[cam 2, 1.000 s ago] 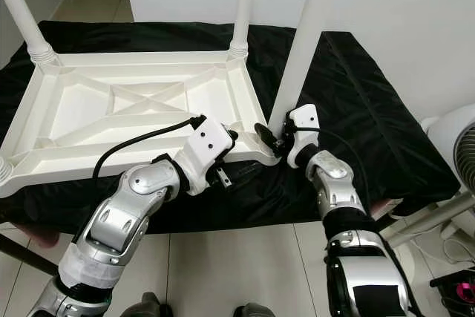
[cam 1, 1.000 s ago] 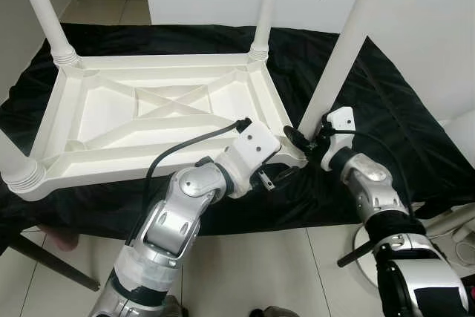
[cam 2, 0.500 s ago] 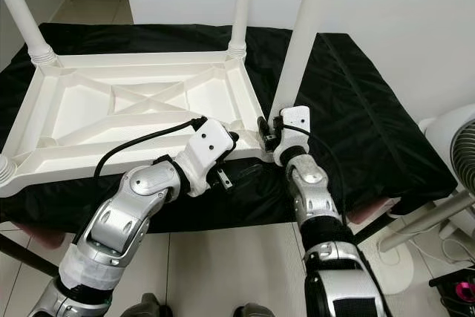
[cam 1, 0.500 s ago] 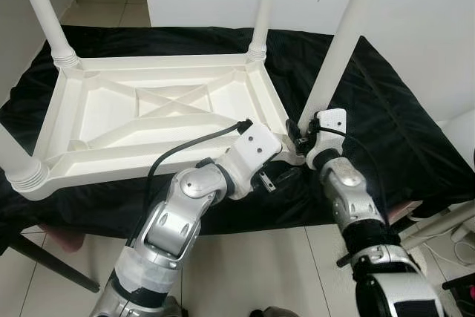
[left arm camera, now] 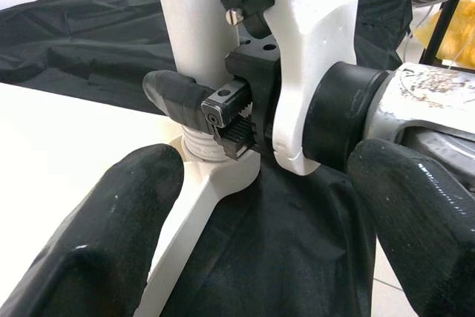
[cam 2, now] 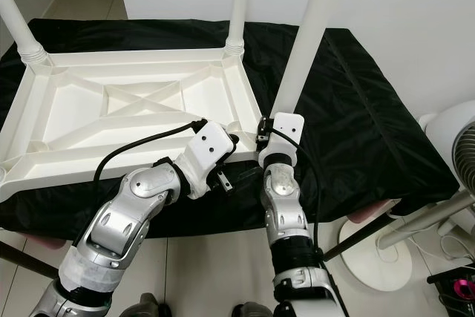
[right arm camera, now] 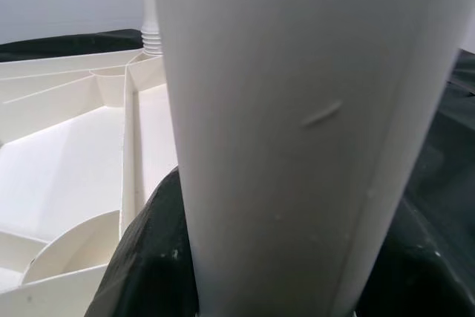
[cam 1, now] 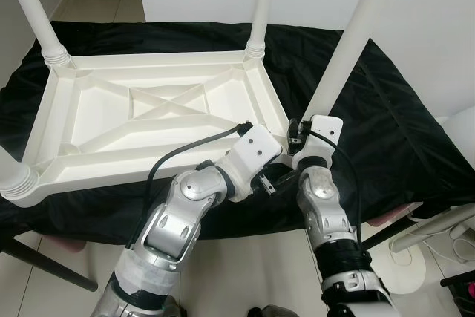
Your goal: Building children table
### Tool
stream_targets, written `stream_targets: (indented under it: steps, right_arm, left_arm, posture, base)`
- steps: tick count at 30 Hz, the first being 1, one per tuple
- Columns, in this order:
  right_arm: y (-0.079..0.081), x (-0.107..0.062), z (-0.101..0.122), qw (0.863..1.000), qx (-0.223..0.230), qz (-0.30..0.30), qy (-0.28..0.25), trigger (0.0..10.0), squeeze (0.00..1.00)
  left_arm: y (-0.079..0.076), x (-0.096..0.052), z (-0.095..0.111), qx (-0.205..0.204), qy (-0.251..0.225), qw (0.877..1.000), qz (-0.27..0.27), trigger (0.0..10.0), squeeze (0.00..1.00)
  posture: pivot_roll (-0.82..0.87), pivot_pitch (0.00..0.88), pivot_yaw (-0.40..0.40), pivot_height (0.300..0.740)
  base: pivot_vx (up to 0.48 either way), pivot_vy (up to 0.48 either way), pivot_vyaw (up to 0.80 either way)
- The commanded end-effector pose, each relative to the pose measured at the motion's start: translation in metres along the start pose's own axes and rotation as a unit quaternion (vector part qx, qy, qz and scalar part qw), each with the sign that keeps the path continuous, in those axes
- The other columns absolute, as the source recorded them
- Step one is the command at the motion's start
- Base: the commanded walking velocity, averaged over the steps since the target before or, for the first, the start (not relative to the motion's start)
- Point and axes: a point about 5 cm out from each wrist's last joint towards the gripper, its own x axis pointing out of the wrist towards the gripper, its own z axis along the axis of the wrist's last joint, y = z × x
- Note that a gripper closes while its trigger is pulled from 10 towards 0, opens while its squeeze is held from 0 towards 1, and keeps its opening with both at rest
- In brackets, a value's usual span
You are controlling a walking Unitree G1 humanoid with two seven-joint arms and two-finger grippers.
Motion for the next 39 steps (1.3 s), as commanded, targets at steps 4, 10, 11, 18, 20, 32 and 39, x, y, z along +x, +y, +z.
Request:
stream_targets:
  steps: [4,10,11,18,20,32,39]
  right_arm:
    - [-0.006,-0.005,-0.005,1.0,0.006,0.004,0.011,10.0,1.0]
    - [-0.013,-0.008,0.001,1.0,0.002,0.021,0.0,10.0,1.0]
    - [-0.013,-0.008,0.001,1.0,0.002,0.021,0.0,10.0,1.0]
    - [-0.027,-0.008,0.003,0.995,0.005,0.099,-0.004,10.0,0.0]
    - [-0.035,-0.006,0.005,0.989,-0.007,0.148,-0.007,10.0,0.0]
    - [-0.04,0.01,0.005,0.943,-0.084,0.322,0.019,10.0,0.0]
    - [-0.039,0.022,0.001,0.931,-0.104,0.348,0.039,3.4,0.0]
  left_arm:
    - [0.001,0.0,0.0,0.002,0.003,1.0,0.028,10.0,0.0]
    - [0.001,-0.001,0.0,0.003,0.004,1.0,0.029,10.0,0.0]
    - [0.001,-0.001,0.0,0.003,0.004,1.0,0.029,10.0,0.0]
    - [0.001,-0.002,-0.001,0.003,0.005,1.0,0.026,10.0,0.0]
    - [0.001,-0.002,-0.001,0.005,0.007,1.0,0.022,10.0,0.0]
    - [-0.008,-0.005,-0.007,0.014,0.02,0.999,-0.024,10.0,0.0]
    - [-0.01,-0.009,-0.009,0.014,0.03,0.998,-0.045,10.0,0.0]
  posture:
    - [-0.06,0.029,-0.051,0.74]
    - [-0.06,0.027,-0.048,0.74]
    - [-0.06,0.027,-0.048,0.74]
    - [-0.06,0.031,-0.044,0.74]
    - [-0.06,0.031,-0.04,0.74]
    - [-0.07,0.035,-0.021,0.74]
    - [-0.04,0.039,-0.027,0.74]
  base:
    - [0.0,0.0,0.0]
    - [0.0,0.0,0.0]
    - [0.0,0.0,0.0]
    - [0.0,0.0,0.0]
    - [0.0,0.0,0.0]
    - [0.0,0.0,0.0]
    - [0.0,0.0,0.0]
